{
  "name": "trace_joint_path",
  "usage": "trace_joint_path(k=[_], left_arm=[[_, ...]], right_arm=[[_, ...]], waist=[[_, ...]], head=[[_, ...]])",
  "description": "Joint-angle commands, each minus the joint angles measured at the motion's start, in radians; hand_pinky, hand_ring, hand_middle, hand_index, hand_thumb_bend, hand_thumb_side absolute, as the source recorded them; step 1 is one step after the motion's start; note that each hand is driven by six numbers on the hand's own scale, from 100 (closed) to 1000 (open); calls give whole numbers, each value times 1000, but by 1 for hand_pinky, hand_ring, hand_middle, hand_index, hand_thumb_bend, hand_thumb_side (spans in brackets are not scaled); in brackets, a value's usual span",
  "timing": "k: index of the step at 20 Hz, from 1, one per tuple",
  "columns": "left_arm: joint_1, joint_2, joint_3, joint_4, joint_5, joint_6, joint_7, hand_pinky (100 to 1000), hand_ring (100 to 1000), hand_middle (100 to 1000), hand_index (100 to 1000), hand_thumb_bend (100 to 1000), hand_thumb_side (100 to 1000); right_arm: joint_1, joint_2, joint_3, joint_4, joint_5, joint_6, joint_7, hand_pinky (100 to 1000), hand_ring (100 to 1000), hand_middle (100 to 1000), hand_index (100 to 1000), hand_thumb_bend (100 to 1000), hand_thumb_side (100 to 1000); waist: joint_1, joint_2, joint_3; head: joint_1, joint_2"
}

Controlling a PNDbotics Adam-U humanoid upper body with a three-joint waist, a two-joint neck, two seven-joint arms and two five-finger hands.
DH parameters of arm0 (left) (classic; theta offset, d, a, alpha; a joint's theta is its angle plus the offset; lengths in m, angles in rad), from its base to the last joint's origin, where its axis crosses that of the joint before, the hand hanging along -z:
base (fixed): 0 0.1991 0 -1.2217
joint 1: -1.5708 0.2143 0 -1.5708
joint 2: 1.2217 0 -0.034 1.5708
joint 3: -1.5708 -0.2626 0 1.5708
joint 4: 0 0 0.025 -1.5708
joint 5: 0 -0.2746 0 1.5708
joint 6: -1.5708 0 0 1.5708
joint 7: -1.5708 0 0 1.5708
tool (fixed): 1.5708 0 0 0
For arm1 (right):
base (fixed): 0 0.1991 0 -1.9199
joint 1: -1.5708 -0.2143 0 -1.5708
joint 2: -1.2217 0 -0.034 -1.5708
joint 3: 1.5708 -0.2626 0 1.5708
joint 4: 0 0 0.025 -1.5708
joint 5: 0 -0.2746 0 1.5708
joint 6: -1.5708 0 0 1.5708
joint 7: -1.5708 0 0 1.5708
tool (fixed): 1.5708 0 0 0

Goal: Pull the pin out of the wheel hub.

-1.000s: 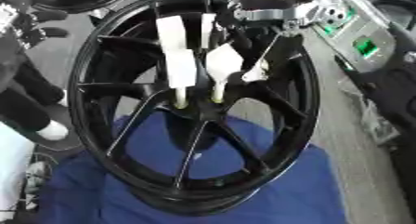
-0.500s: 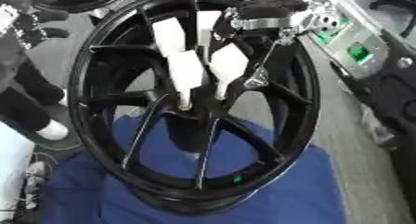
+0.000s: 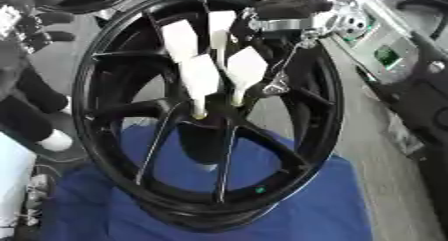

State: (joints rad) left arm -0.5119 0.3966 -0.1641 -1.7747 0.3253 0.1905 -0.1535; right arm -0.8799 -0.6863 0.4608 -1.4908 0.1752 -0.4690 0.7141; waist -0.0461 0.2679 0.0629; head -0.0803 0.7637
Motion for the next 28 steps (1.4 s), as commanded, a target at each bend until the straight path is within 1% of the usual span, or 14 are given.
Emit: trace_joint_path(k=[1, 11, 15, 18, 21, 23, 25, 27, 28], left_arm=[[-13, 26, 0, -11, 3, 1, -2, 767, 822, 862, 778, 100, 608], [-12, 28, -1, -10, 2, 1, -3, 767, 823, 864, 777, 100, 608], [-12, 28, 0, -11, 2, 1, -3, 767, 823, 865, 777, 100, 607], [-13, 28, 3, -13, 3, -1, -1, 767, 824, 866, 778, 100, 605], [-14, 29, 7, -17, 4, -3, 3, 767, 824, 866, 778, 100, 604], [-14, 30, 12, -19, 4, -6, 8, 768, 825, 867, 778, 100, 602], [-14, 32, 18, -23, 4, -10, 14, 768, 825, 867, 778, 100, 599], [-14, 34, 23, -29, 2, -15, 21, 768, 825, 867, 778, 100, 597], [-13, 35, 26, -33, 1, -18, 25, 767, 825, 867, 778, 100, 596]], right_arm=[[-23, -45, -28, -25, -23, -90, 78, 100, 280, 442, 586, 323, 100], [-25, -103, -80, -66, -113, -59, 82, 100, 268, 427, 562, 319, 100], [-14, -135, -119, -94, -167, -33, 81, 100, 262, 427, 560, 302, 100], [14, -174, -165, -122, -222, -5, 77, 100, 255, 429, 557, 264, 100], [79, -236, -247, -161, -298, 38, 47, 100, 251, 430, 556, 248, 100], [139, -283, -316, -185, -344, 69, 5, 100, 245, 432, 554, 225, 100], [213, -326, -402, -202, -389, 101, -57, 100, 239, 434, 552, 201, 100], [291, -357, -495, -208, -430, 134, -128, 100, 236, 434, 551, 193, 100], [332, -368, -544, -204, -444, 150, -166, 100, 234, 435, 550, 175, 100]], waist=[[2, -17, -2], [0, -17, -4], [0, -16, -5], [1, -14, -6], [1, -12, -8], [3, -10, -11], [5, -7, -17], [8, -5, -23], [9, -3, -27]], head=[[1, 5], [1, 5], [3, 3], [6, 1], [12, -3], [18, -6], [24, -10], [30, -13], [35, -15]])
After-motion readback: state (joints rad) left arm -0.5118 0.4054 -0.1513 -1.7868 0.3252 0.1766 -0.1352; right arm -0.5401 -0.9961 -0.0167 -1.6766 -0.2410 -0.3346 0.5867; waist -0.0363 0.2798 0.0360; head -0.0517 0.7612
